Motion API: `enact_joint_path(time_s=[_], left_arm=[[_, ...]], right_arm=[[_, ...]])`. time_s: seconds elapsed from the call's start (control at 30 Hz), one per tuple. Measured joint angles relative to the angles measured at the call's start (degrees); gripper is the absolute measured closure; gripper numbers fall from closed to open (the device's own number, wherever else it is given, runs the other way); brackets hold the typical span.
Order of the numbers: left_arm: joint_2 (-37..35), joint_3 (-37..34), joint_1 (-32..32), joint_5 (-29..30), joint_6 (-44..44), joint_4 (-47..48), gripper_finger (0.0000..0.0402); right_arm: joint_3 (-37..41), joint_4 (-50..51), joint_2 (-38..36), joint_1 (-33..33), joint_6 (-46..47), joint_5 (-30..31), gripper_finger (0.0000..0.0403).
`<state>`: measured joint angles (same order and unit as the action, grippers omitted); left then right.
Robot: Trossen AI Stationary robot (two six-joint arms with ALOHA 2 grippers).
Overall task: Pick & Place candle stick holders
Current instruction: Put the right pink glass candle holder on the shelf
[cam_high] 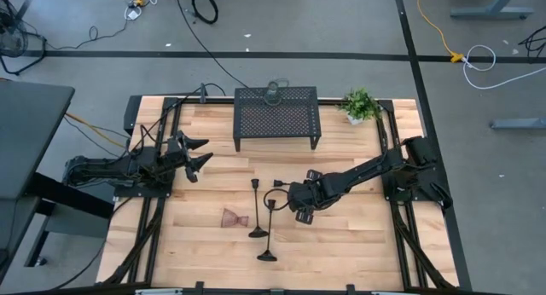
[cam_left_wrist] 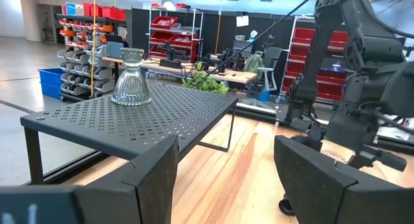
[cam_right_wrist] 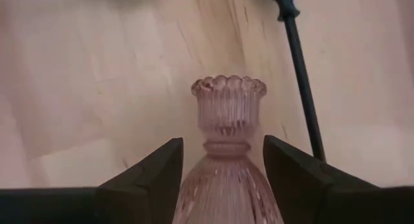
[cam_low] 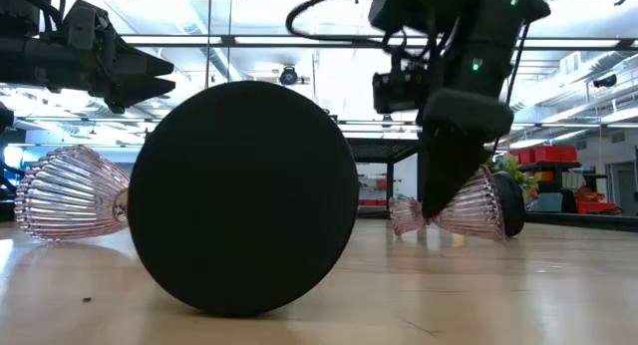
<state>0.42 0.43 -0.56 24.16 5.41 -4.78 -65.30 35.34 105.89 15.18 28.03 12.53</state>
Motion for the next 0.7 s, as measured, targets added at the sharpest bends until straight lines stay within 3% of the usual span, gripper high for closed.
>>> enact_joint_path(time_s=[0.2,0.43,0.7], left_arm=[[0.01,0.0,0.0,0.0,-0.02,-0.02,0.0147],[0.0,0.0,0.0,0.0,-0.04,-0.04,0.0147],[0.01,0.0,0.0,0.0,-0.04,-0.02,0.0147]], right_arm=[[0.0,-0.51,2.68,-0.05,-0.38,0.08,0.0199],[-0.17,-0.34,2.99,-0.07,-0.33,-1.44,0.0276],[-0.52,-0.23,2.9,-0.07,-0.63,-3.65,0.0276]])
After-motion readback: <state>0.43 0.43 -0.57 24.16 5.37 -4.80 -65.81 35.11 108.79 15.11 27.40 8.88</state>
